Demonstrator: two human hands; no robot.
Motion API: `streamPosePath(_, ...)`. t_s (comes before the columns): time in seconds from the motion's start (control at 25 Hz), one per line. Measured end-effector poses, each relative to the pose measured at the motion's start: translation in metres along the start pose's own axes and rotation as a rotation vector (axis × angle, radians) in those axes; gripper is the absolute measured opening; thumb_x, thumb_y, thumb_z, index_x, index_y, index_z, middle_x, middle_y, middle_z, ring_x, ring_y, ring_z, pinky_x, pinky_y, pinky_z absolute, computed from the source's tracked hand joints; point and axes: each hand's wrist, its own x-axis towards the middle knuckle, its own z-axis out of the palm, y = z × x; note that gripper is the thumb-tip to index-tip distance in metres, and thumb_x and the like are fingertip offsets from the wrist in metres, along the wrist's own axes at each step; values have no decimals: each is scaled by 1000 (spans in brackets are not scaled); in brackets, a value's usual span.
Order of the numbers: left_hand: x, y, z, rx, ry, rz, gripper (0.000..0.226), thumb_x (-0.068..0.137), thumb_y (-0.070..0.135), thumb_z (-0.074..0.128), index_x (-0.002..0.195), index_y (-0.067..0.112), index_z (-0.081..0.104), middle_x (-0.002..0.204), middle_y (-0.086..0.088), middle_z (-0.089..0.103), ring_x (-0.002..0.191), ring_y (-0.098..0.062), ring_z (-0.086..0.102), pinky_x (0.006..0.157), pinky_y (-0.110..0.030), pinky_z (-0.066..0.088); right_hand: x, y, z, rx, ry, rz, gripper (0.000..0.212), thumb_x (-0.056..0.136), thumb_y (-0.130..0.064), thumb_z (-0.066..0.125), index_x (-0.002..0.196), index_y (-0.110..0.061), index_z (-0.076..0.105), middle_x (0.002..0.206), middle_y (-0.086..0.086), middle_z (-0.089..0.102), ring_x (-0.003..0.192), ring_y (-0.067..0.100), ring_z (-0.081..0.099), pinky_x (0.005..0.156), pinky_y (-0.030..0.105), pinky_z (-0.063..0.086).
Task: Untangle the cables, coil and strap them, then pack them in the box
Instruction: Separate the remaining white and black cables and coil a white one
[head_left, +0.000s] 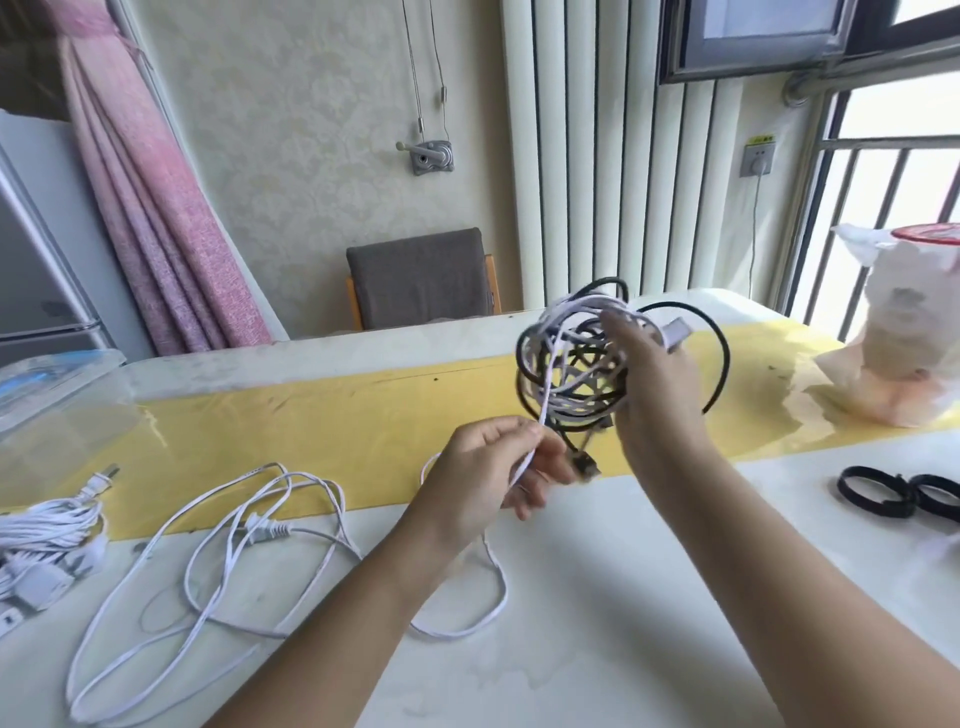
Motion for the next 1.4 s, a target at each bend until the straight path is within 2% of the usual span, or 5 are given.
streamPosePath(0.2, 6, 6, -5, -235, 92, -89, 48, 77, 59, 49, 91, 18, 69, 81, -5, 70, 51, -13, 52, 48, -21, 36, -40, 22, 19, -187, -422, 28, 19, 94, -28, 56, 100, -17, 70, 93, 4, 71, 86, 20, 68, 74, 35, 54)
streamPosePath(0.44, 21, -2, -45, -503, 478, -22, 19, 91, 30, 61, 91, 12, 66, 79, -5, 69, 58, -12, 63, 54, -20, 53, -39, 21, 20, -680, -639, 79, 22, 85, -31, 69, 98, -14, 64, 95, 4, 71, 91, 22, 67, 88, 38, 52)
streamPosePath(0.68, 26, -10, -47, 35, 599, 147, 21, 88, 20, 64, 67, 24, 66, 59, 13, 66, 66, -8, 61, 67, -22, 46, -28, 11, 12, -1000, -463, -555, 89, 69, -45, 79, 143, -27, 34, 134, -11, 37, 122, 6, 38, 98, 16, 28)
streamPosePath(0.88, 23, -11, -43, 178, 447, 202, 24, 82, 9, 72, 70, 29, 68, 63, 18, 68, 62, 6, 60, 61, -9, 43, -23, 11, 9, -1132, -603, -855, 32, 82, -15, 64, 114, -17, 67, 95, -2, 66, 81, 15, 59, 69, 26, 45)
streamPosePath(1.4, 15, 11, -81, 87, 88, 41, 26, 67, -21, 46, 75, -1, 59, 53, 1, 62, 45, -6, 54, 43, -15, 38, -21, 13, 9, -409, -845, 22, 23, 94, -12, 55, 95, 7, 66, 81, 19, 67, 72, 24, 61, 70, 32, 49)
